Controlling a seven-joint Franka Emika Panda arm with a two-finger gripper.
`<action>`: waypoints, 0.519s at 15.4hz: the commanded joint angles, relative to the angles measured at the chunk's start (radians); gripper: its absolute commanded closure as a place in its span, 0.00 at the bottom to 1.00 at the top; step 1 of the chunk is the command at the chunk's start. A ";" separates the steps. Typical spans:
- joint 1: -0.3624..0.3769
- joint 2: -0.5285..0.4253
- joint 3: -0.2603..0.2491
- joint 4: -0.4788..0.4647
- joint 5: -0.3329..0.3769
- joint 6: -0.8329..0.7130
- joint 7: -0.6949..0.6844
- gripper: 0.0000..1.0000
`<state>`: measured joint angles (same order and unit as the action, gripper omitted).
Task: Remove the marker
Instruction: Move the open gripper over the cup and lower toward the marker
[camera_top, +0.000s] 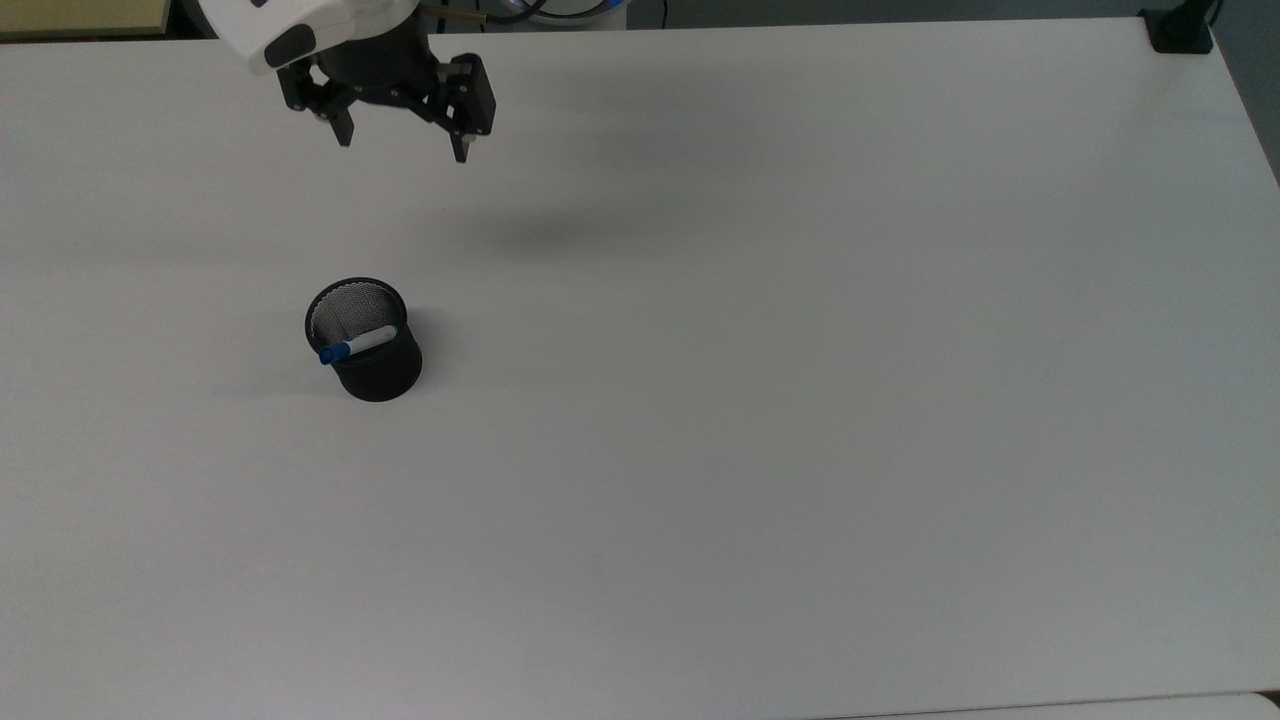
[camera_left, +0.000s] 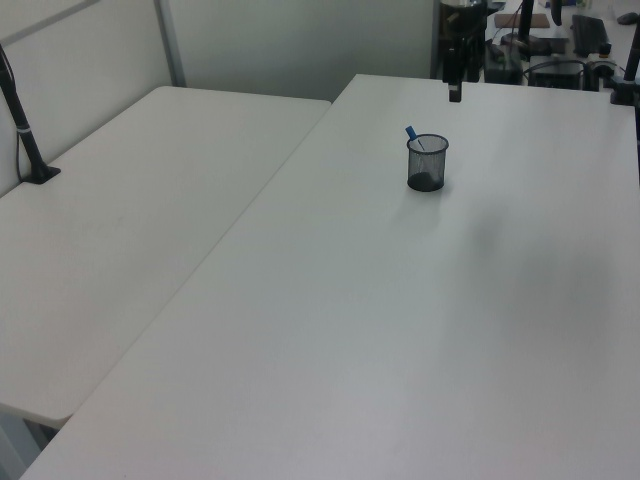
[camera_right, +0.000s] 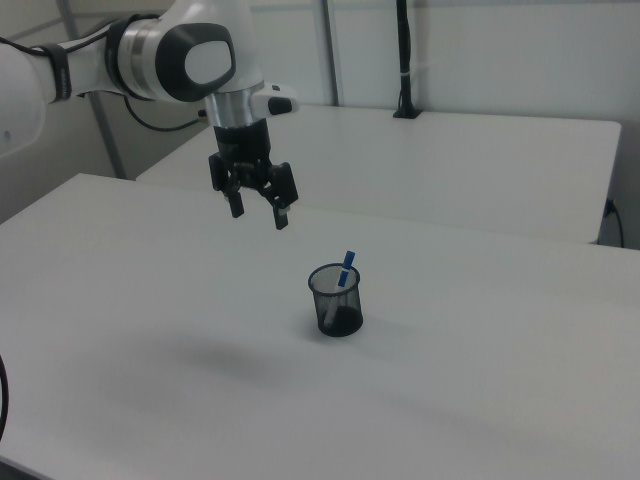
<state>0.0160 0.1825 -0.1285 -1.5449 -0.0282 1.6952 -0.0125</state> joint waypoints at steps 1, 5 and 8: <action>-0.045 0.050 -0.006 -0.003 0.004 0.118 -0.012 0.00; -0.108 0.086 -0.005 -0.003 0.077 0.228 -0.020 0.00; -0.131 0.109 -0.006 -0.003 0.088 0.274 -0.021 0.00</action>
<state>-0.1002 0.2820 -0.1325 -1.5473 0.0319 1.9274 -0.0182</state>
